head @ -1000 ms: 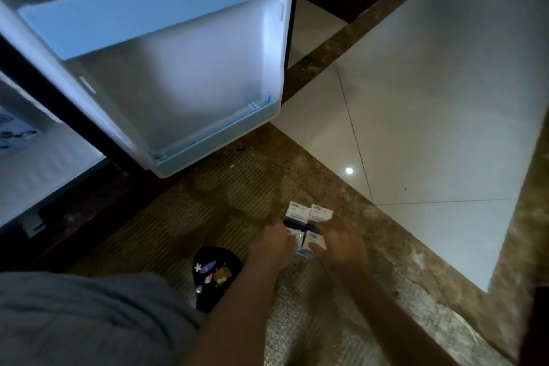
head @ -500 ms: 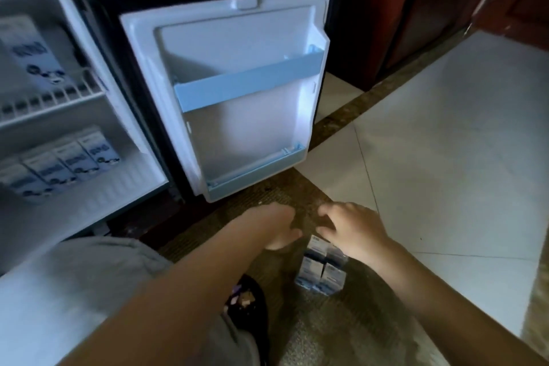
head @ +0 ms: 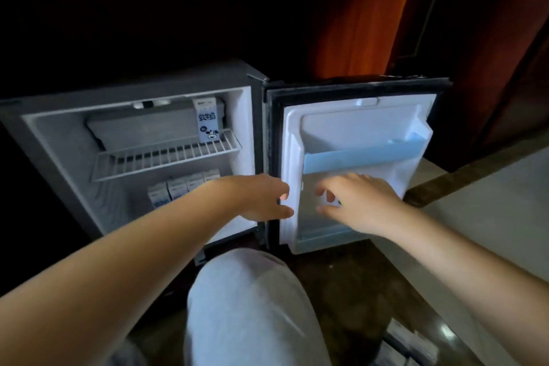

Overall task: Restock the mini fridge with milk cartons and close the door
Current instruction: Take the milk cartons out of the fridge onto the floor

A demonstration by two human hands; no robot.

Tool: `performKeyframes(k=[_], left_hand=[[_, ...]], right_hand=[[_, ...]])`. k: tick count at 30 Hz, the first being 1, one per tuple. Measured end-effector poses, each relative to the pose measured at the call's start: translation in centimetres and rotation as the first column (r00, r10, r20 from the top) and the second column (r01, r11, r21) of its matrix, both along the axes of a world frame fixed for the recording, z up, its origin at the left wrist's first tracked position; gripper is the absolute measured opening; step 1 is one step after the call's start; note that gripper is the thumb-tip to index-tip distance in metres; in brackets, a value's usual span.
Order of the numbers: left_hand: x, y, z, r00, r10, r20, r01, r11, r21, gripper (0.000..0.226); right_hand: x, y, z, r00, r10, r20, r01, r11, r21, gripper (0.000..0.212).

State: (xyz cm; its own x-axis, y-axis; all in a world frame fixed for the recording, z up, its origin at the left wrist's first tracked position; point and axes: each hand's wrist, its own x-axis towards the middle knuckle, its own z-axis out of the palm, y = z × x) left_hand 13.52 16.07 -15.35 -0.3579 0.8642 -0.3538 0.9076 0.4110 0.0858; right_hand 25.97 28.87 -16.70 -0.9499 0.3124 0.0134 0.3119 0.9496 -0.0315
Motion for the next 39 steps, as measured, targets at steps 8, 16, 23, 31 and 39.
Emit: performKeyframes(k=[8, 16, 23, 31, 39], left_hand=[[-8.5, -4.8, 0.6, 0.977, 0.207, 0.044, -0.211, 0.969, 0.128, 0.043], [-16.9, -5.5, -3.8, 0.911, 0.408, 0.059, -0.404, 0.854, 0.328, 0.039], [-22.3, -3.3, -6.3, 0.814, 0.502, 0.291, -0.577, 0.648, 0.497, 0.054], [-25.6, -0.9, -8.5, 0.756, 0.462, 0.464, -0.653, 0.483, 0.583, 0.072], [-26.6, -0.5, -10.1, 0.78, 0.418, 0.465, -0.622, 0.436, 0.651, 0.064]], right_hand=[[-10.2, -3.5, 3.8, 0.992, 0.116, -0.059, -0.118, 0.993, -0.027, 0.029], [-20.7, -3.6, 2.1, 0.983, 0.132, -0.125, -0.143, 0.986, -0.084, 0.038], [-27.9, -3.1, -0.7, 0.958, 0.072, -0.279, -0.119, 0.981, -0.155, 0.065], [-31.2, -3.3, -2.3, 0.932, 0.023, -0.361, 0.005, 0.997, 0.077, 0.063], [-29.5, -4.0, -3.3, 0.891, 0.085, -0.446, -0.076, 0.996, 0.037, 0.054]])
